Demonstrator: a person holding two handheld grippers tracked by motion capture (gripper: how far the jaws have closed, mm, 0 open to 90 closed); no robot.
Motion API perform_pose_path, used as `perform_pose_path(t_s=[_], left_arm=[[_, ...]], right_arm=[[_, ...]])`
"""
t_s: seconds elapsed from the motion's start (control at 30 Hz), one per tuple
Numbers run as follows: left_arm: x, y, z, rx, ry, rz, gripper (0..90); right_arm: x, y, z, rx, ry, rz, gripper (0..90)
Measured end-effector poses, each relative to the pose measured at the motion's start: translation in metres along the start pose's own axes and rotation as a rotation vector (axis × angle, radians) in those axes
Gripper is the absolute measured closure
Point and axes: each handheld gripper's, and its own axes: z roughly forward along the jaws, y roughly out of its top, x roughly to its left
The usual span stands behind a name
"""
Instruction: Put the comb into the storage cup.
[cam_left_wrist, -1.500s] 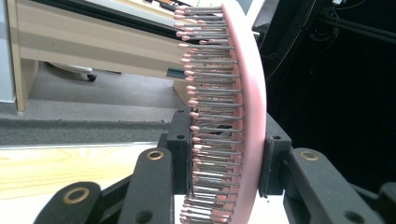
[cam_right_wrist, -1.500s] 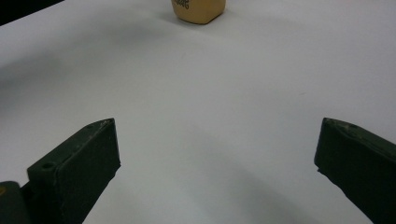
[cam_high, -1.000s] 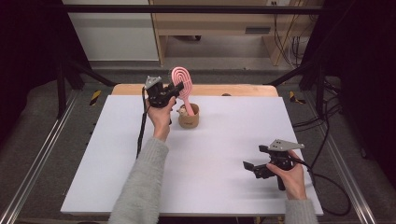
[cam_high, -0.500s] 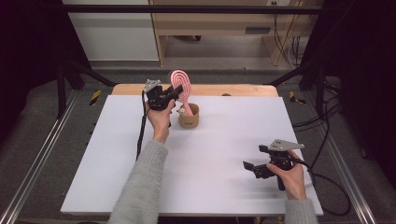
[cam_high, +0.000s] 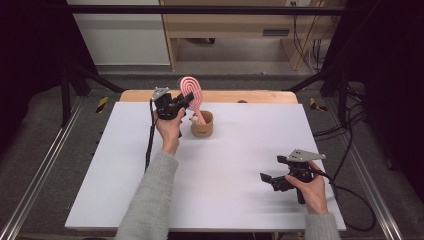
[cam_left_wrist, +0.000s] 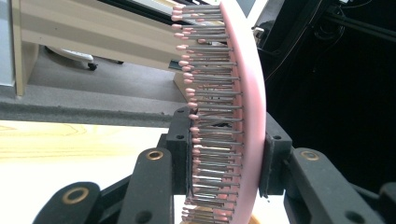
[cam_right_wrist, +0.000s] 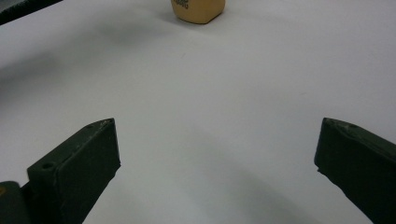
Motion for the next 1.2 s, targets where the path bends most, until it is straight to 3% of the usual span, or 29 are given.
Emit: perform_pose_path(t_s=[1.2], left_arm=[[0.015,0.000,-0.012,0.044,0.067,0.057,58.2]], right_arm=[[0.000,0.000,0.000,-0.003,0.002,0.004,0.5]])
